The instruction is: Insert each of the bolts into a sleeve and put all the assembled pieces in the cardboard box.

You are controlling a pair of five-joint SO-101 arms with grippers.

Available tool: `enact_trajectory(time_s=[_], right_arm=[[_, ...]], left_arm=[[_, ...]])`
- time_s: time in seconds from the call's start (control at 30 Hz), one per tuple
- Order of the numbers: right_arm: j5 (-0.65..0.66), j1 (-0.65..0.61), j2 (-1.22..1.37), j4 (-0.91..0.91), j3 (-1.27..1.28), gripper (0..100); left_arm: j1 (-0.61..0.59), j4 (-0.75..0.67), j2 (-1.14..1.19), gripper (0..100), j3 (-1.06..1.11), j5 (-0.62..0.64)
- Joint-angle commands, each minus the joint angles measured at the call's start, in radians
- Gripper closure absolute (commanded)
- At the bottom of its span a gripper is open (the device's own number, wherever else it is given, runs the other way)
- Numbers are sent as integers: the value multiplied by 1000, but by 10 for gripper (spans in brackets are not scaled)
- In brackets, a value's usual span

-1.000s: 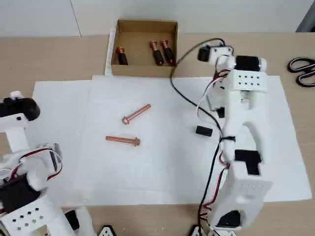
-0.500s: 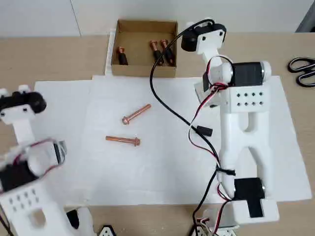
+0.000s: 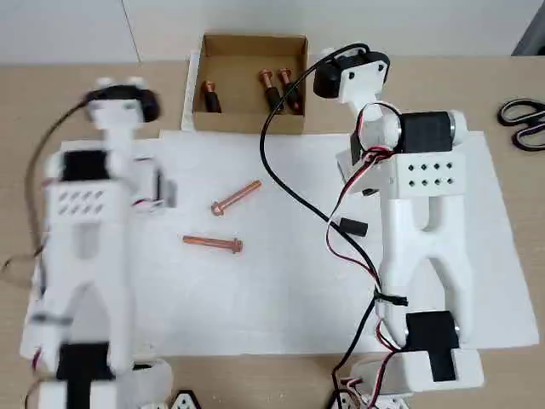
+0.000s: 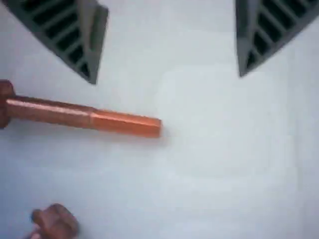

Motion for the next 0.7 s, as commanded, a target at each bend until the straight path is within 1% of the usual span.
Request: enact_trajectory(time_s=[0.0,0.17,0.27,0.33,0.5,0.67], right_arm=[[-14,5,-54,16,-3,995],[-14,5,-53,16,-3,995],[-14,5,-53,16,-3,995],[-14,5,-53,16,-3,995],[-12,7,-53,16,-3,995],[-14,7,-53,16,-2,995]], left_arm=[[77,46,109,825,-110,-124],[186,103,183,826,-151,-517],[241,120,189,826,-151,-664],[264,117,189,826,-151,-721],[282,106,215,826,-148,-798],[284,71,313,826,-148,-815]])
